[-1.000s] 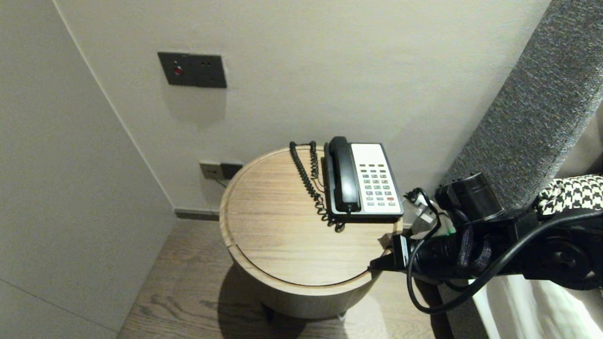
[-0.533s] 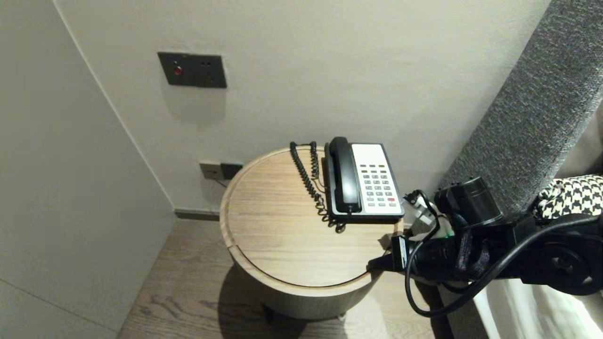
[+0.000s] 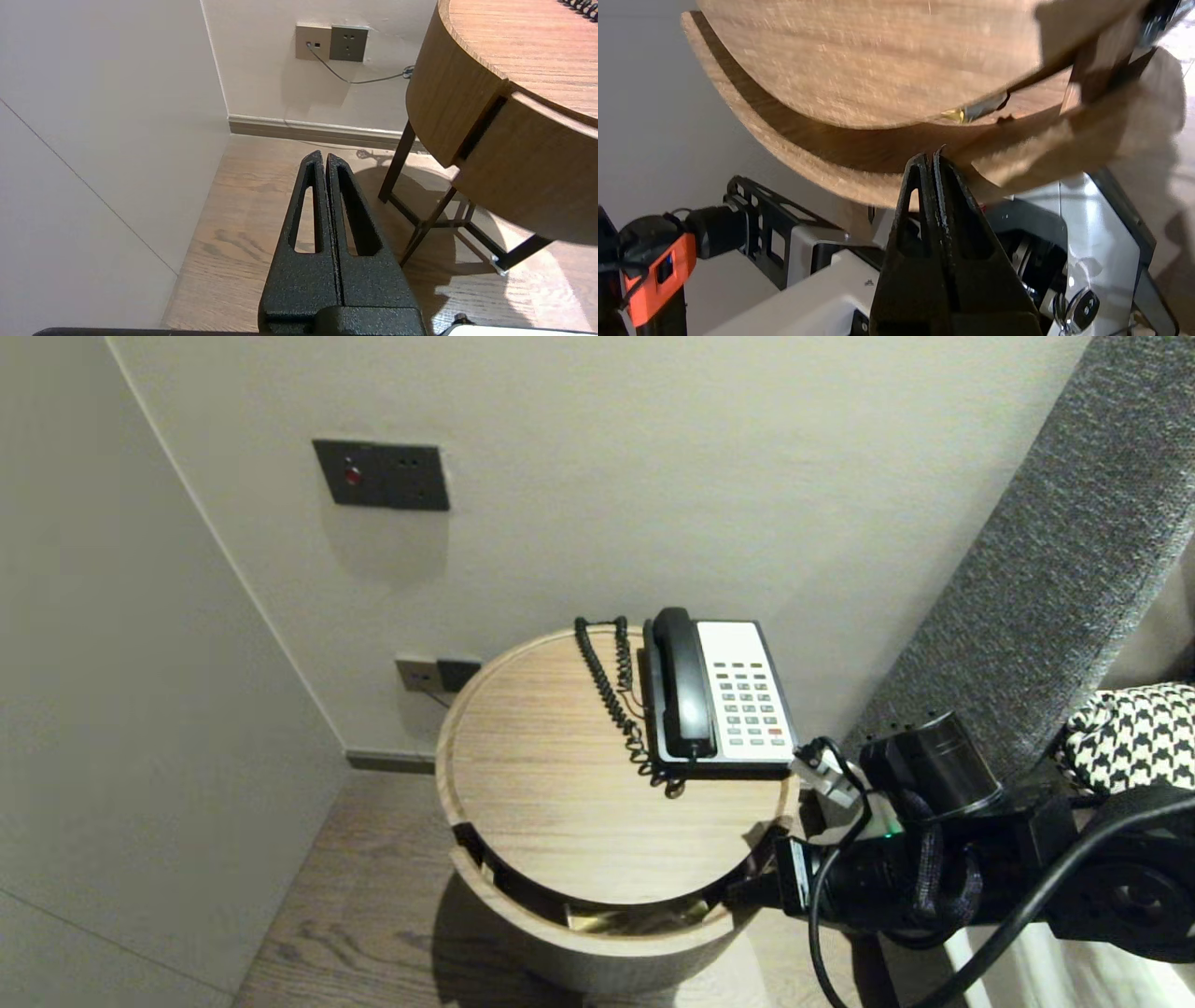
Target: Open the nightstand drawer
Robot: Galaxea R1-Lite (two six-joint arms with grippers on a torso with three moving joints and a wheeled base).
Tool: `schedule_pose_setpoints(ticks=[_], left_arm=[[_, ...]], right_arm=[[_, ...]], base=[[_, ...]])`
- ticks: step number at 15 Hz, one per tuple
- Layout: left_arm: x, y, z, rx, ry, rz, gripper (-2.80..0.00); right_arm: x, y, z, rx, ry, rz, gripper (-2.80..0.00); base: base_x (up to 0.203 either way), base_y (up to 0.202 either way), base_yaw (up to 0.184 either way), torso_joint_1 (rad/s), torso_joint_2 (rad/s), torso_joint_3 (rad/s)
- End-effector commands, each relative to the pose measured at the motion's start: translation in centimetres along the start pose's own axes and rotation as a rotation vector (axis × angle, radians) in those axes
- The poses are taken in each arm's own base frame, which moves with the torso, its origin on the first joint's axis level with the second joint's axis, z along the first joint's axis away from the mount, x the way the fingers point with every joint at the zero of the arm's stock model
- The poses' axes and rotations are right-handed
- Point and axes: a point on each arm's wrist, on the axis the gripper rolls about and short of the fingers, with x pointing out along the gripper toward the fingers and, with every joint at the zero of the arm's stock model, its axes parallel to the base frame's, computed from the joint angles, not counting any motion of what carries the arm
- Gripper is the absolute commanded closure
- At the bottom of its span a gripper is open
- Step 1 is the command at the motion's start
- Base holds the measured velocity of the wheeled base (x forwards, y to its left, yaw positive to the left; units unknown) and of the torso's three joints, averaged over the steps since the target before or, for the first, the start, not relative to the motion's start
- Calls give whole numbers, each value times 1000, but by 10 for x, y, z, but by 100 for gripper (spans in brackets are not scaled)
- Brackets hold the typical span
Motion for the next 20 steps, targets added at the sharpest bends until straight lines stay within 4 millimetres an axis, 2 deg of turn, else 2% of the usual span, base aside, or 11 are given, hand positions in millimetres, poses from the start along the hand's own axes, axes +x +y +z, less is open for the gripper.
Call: schedule_pose_setpoints(ticks=[1, 11, 20], left_arm=[[0, 0, 0, -1, -3, 1, 0], [0, 0, 0, -1, -1, 1, 0], [0, 0, 0, -1, -3, 1, 0]], right_arm=[[-1, -2, -6, 7, 12, -4, 0], [-4, 7, -45, -50, 118, 17, 0], [-8, 1, -83, -83, 214, 17, 0]], base=[[0, 0, 0, 0, 0, 0], [0, 0, 0, 0, 0, 0], [0, 0, 0, 0, 0, 0]])
